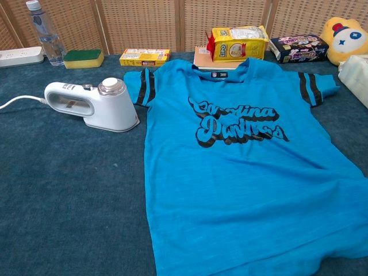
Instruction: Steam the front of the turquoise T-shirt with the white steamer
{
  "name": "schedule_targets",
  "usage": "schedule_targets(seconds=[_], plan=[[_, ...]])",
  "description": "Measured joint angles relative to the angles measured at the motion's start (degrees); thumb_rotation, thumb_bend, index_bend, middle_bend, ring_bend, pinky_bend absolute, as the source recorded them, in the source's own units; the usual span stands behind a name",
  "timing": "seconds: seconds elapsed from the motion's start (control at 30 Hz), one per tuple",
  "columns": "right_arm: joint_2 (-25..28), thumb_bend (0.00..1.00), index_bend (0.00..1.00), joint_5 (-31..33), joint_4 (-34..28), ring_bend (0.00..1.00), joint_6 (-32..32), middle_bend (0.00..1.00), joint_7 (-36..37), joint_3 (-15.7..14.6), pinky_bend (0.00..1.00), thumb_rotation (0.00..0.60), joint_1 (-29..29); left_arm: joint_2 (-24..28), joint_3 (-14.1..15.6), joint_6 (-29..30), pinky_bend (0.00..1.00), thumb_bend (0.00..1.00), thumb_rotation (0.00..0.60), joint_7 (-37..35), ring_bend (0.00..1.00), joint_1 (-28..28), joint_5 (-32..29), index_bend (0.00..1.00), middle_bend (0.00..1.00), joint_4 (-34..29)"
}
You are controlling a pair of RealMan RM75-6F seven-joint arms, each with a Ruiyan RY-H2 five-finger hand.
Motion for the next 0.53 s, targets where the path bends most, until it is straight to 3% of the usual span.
schedule_targets(seconds=[0.2,0.37,0.53], plan=[[-1.5,0.33,0.33,-2.16,1.19,0.43,2.08,0.38,0.97,1.7,0.47,0.6,0.32,-0.22,3.14,6.3,0.21,0.22,0.6,0.04,0.09,5.59,3.34,0.16,0.18,1.09],[-1.81,0.33,0.35,-3.34,0.15,0.39,1.98,0.38,0.46,2.01,0.37,0.6,1.12,-0.17,6.16,10.31,0.21,0.22,0.6,-0.78,0.09,9.7,6.93,0.16,0.18,2.35],[-1.95,0.33,0.36,-3.93,-0.6,0.38,1.11,0.38,0.15,1.82,0.36,0.6,1.58,-0.81,7.85,13.05,0.21,0.22,0.6,-0.69,0.09,12.45,10.13,0.17,0.19,3.42]])
